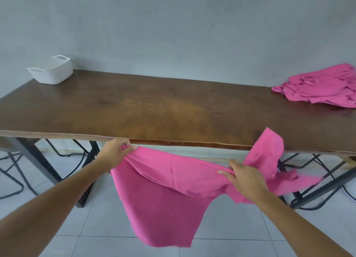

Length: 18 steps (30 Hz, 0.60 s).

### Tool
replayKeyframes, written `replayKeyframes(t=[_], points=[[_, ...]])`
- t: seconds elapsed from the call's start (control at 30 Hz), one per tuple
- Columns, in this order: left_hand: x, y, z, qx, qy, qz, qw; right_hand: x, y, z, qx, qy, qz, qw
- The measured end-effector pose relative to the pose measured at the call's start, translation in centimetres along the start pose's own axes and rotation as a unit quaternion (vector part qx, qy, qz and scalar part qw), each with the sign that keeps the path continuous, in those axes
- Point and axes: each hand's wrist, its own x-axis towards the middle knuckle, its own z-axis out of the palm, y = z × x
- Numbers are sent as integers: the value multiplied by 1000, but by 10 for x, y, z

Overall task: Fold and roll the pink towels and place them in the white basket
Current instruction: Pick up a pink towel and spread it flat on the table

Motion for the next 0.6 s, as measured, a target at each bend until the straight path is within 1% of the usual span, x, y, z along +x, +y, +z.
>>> replayKeyframes(t=[0.1,0.17,0.27,0.33,0.43,0.53,0.6], points=[[-5,-20,-26,4,2,-6,1000,-5,-25,-6,53,-46,40,997],[-7,-32,-40,10,5,-12,1000,-7,-41,-12,127,-70,58,988],[-10,-42,-61,21,20,-8,1000,-12,-60,-11,264,-95,74,957],[-10,-43,-74,26,29,0,999,-14,-71,-11,321,-90,82,939],[-10,-42,-93,26,46,-14,999,-11,-85,-10,377,-81,104,917],[-10,-43,-113,34,57,-25,998,-7,-95,-5,402,-97,112,904],[-9,-42,-124,46,64,-22,997,-8,-100,-4,437,-107,110,886]])
